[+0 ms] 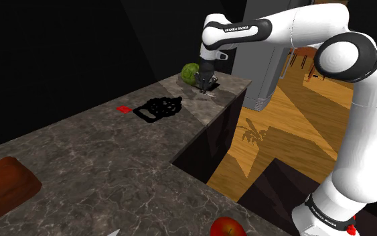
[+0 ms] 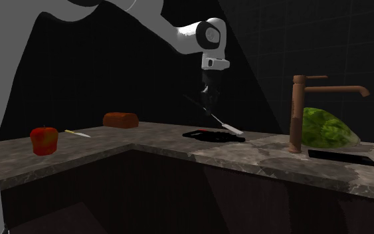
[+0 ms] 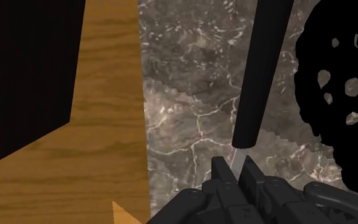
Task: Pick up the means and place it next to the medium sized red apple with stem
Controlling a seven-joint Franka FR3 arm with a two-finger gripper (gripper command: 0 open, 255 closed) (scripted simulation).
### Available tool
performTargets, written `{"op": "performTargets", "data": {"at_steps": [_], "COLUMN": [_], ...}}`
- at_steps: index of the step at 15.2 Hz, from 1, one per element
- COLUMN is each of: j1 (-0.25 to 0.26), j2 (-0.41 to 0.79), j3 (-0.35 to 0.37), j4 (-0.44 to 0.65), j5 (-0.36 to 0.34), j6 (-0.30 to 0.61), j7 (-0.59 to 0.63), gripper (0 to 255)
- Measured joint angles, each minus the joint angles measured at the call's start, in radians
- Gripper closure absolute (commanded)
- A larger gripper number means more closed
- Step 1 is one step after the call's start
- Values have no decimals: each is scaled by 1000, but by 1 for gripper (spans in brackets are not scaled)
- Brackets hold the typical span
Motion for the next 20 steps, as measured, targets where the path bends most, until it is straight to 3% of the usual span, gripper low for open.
{"op": "performTargets", "data": {"at_steps": [7, 20], "j1": [1, 106], "j2": [3, -307], "j3": [0, 88], "j4": [98, -305], "j5": [-1, 40], "j6": [-95, 13], "j7": [3, 190], "gripper": [255, 255]}}
